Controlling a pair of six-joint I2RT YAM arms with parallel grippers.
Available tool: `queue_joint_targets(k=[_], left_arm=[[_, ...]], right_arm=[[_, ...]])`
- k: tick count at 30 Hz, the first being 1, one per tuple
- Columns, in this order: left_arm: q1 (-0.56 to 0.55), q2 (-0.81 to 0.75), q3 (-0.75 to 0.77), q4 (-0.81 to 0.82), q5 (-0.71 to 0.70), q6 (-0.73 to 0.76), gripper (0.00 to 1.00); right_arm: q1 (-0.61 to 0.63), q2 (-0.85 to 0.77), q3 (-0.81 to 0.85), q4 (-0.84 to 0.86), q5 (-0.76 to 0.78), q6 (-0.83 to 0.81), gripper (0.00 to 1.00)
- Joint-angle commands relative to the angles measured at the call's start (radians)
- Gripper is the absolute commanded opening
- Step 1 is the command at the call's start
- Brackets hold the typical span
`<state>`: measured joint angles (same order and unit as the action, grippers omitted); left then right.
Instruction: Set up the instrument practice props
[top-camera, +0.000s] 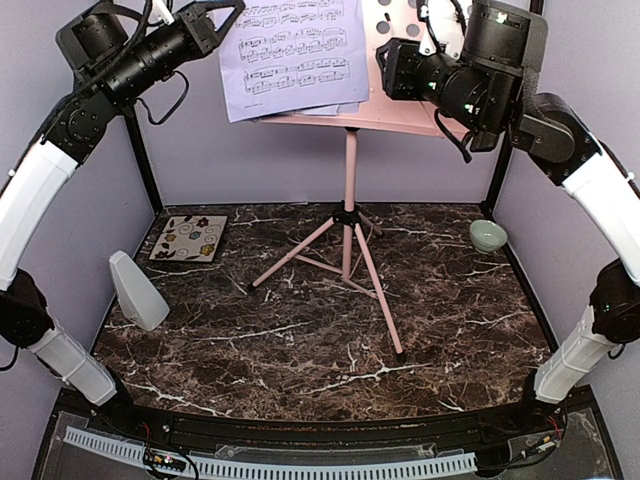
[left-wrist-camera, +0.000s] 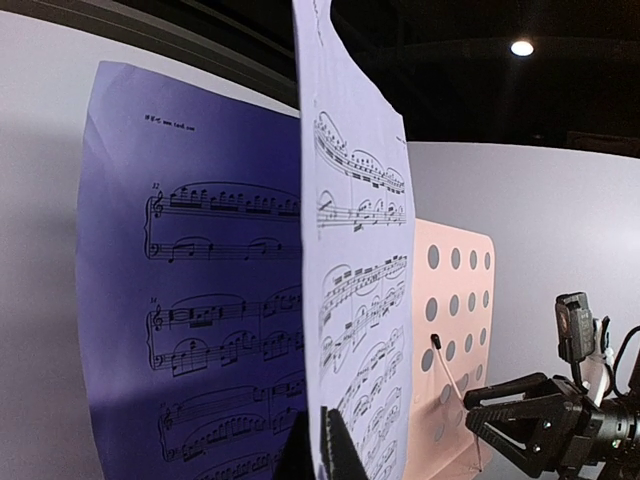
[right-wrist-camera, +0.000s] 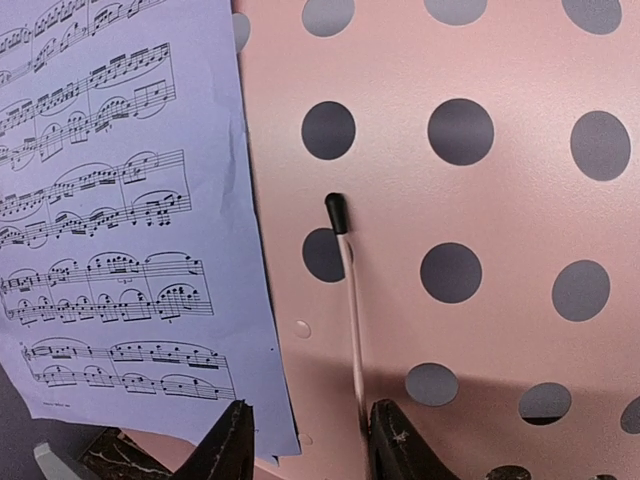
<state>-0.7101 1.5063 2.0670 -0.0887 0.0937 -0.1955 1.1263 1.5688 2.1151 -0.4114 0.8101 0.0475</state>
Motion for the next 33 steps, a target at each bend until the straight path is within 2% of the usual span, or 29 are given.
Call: queue_joint_targets(k=[1, 6, 12, 14, 20, 22, 24, 33], left_arm=[[0.002, 0.000, 0.034, 0.050, 0.002, 0.028, 0.00], [0.003, 0.006, 0.036, 0.069, 0.009, 0.046, 0.00], [0.003, 0.024, 0.051, 0.075, 0.018, 0.048, 0.00], [0.003, 0.030, 0.057, 0.077, 0.020, 0.047, 0.00], [0.003, 0.044, 0.075, 0.081, 0.026, 0.063, 0.00], [0.003, 0.039, 0.075, 0.077, 0.020, 0.069, 0.00], [0.004, 0.034, 0.072, 0.072, 0.021, 0.074, 0.00], [0.003, 0.003, 0.031, 0.090, 0.021, 0.083, 0.00]], right_arm=[[-0.011, 0.011, 0.038, 0.029, 0.034, -0.026, 0.38], [-0.019, 0.004, 0.025, 0.040, 0.030, -0.036, 0.24], [-0.034, -0.051, -0.072, 0.117, 0.023, -0.037, 0.03], [-0.036, -0.071, -0.108, 0.144, 0.009, -0.042, 0.00], [-0.039, -0.112, -0.185, 0.228, -0.013, -0.052, 0.01], [-0.039, -0.098, -0.163, 0.211, -0.013, -0.051, 0.15], [-0.039, -0.068, -0.113, 0.170, -0.005, -0.049, 0.23], [-0.039, 0.082, 0.098, -0.004, 0.059, -0.044, 0.35]])
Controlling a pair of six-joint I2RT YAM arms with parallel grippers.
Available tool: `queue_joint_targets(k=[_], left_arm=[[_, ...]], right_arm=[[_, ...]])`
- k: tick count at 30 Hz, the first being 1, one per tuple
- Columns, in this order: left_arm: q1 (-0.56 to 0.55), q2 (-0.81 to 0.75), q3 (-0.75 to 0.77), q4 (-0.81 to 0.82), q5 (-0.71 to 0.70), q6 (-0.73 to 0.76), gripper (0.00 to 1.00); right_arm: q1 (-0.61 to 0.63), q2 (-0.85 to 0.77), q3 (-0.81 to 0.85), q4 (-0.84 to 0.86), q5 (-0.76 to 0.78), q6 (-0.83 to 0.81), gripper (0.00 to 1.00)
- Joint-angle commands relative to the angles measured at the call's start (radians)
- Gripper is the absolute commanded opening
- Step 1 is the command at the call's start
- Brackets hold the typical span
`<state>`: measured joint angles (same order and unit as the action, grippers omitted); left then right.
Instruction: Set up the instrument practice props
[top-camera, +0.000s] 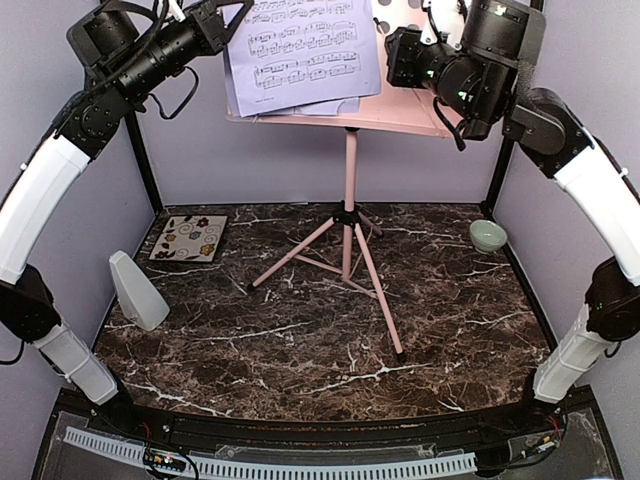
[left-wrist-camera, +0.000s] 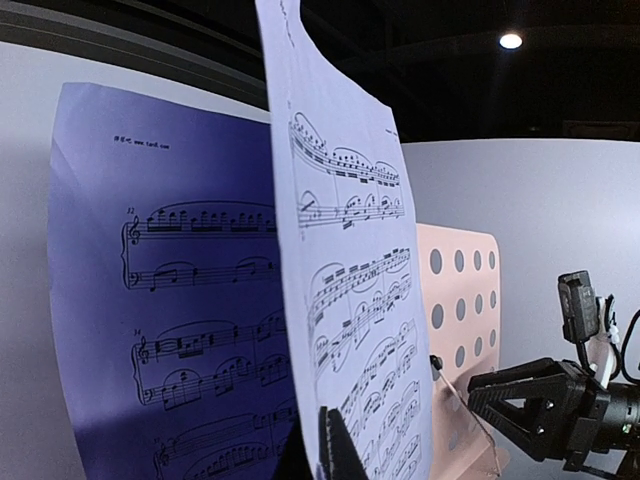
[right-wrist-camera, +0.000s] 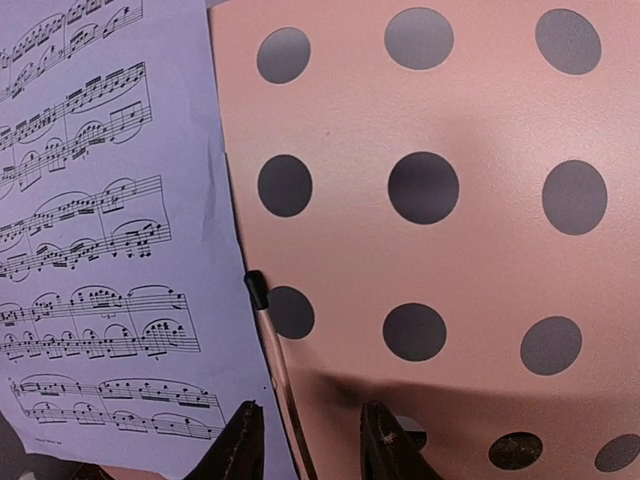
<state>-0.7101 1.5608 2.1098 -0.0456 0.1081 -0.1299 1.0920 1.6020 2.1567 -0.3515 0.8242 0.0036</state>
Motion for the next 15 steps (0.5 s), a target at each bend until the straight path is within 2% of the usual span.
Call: queue_joint_targets(k=[1, 4, 6, 15], left_arm=[[0.003, -0.055, -0.017, 0.047, 0.008, 0.016, 0.00], [0.002, -0.059, -0.029, 0.054, 0.018, 0.018, 0.00], [0.003, -0.061, -0.030, 0.055, 0.016, 0.019, 0.00], [0.003, -0.056, -0.021, 0.053, 0.015, 0.026, 0.00]], right_arm=[[-0.004, 0.056, 0.067, -0.072, 0.048, -0.001, 0.36], [-0.004, 0.078, 0.091, -0.092, 0.045, -0.002, 0.37], [-0.004, 0.084, 0.092, -0.094, 0.046, -0.002, 0.34], [-0.004, 0.064, 0.048, -0.016, 0.055, -0.043, 0.00]])
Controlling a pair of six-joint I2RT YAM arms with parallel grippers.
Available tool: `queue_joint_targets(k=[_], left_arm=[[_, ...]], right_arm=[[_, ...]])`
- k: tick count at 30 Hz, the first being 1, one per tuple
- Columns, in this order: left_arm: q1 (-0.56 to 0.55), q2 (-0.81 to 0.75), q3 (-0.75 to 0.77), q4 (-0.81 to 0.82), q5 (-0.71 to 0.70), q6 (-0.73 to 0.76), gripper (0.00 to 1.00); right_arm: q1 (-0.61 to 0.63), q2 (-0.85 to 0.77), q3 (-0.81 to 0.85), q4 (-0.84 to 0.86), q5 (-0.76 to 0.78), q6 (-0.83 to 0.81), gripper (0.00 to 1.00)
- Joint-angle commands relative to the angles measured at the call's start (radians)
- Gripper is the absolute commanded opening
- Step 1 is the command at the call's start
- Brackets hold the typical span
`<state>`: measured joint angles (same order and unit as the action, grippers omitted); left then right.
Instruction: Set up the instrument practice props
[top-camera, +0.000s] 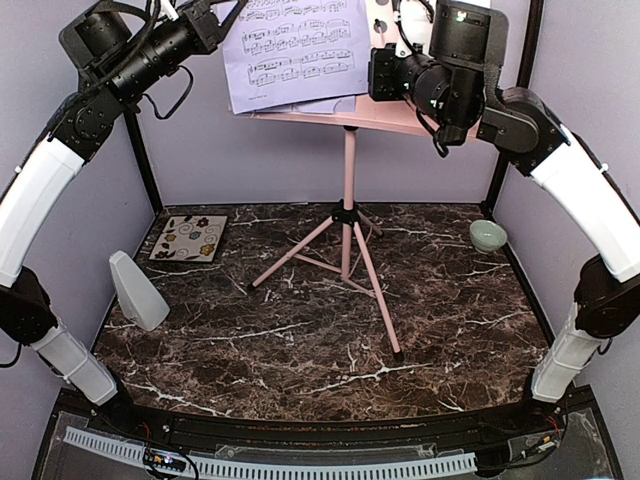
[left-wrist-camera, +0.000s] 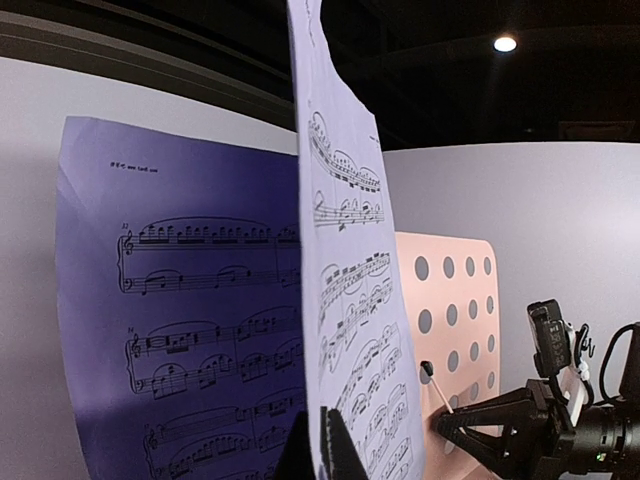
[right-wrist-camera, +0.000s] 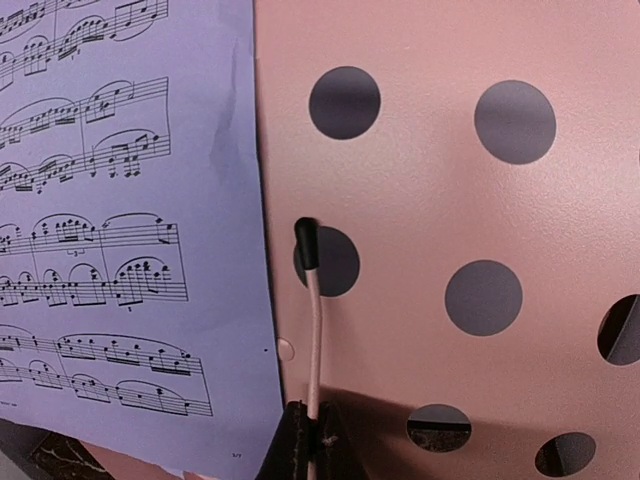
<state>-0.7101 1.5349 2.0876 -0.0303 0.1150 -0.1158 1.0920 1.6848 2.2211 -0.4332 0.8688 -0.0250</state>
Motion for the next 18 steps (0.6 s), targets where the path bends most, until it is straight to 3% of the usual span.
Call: queue_joint_targets(k=[1, 14, 18], left_arm=[[0.002, -0.029, 0.002, 0.038, 0.006, 0.014, 0.00], [0.003, 0.037, 0.074, 0.039, 0.046, 0.006, 0.00], [0.003, 0.073, 0.104, 0.071, 0.082, -0.018, 0.00]], right_arm=[[-0.005, -0.026, -0.031, 0.074, 0.010, -0.021, 0.00], [-0.004, -0.175, -0.286, 0.353, -0.115, -0.146, 0.00], [-0.004, -0.185, -0.307, 0.370, -0.152, -0.154, 0.00]])
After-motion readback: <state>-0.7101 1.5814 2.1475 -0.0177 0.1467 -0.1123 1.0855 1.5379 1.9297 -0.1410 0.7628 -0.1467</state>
